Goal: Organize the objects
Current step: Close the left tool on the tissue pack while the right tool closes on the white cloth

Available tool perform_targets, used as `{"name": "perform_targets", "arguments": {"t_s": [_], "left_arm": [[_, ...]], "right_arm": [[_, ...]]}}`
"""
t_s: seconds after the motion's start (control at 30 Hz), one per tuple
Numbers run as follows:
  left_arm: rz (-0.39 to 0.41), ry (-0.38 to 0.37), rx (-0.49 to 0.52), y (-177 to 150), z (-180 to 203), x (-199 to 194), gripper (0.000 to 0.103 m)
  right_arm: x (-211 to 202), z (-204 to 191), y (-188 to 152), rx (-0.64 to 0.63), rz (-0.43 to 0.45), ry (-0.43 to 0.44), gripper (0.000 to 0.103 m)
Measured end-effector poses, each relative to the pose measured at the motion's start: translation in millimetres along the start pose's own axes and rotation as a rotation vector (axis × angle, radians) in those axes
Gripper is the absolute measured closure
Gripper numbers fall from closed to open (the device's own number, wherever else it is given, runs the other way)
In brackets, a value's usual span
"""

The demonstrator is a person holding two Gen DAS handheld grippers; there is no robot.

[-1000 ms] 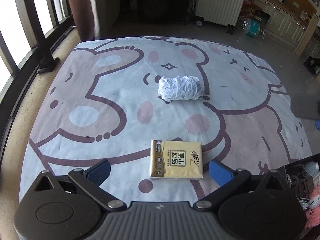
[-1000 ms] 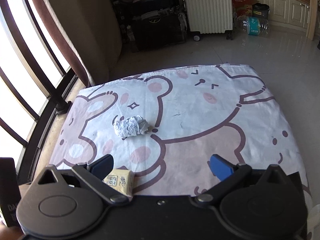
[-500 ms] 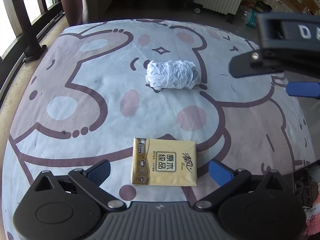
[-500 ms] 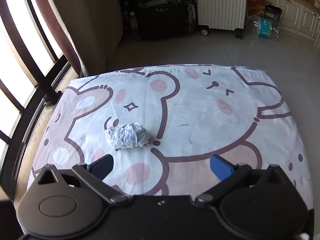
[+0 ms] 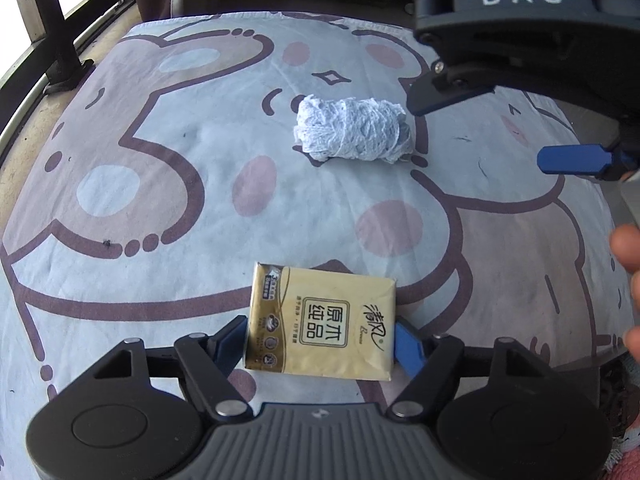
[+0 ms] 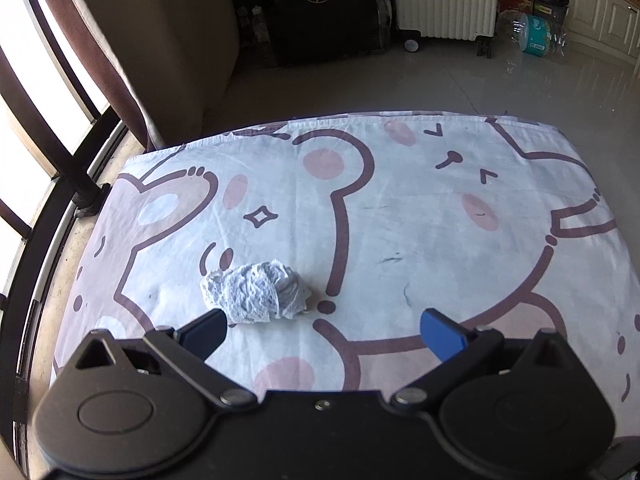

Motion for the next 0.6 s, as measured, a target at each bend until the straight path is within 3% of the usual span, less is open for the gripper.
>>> {"name": "perform_targets", "arguments": {"t_s": [0.2, 0.33, 0.6], "left_arm": [[0.0, -0.011, -0.021, 3, -15, -4, 0.029], [-0.008, -0.006, 0.03, 0, -27, -7, 0.029], [-0.031, -0.025, 0.085, -5, -50, -11, 0.028]], "right_arm": [[19, -8, -2, 0.021, -0.022, 0.008, 0.0], [32, -18, -2, 0.037, -0.033, 0.03, 0.0], [59, -37, -6, 0.009, -0.032, -0.009, 0.0]]}}
Point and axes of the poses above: each gripper's, at about its wrist camera, not at the fingertips, and x roughly the way its jaws point, z to its right, y to its top, the point moved 9 cm from there along x, roughly the way its jaws point, and after that the axes turned 13 degrees about z, right-handed, at the moved point
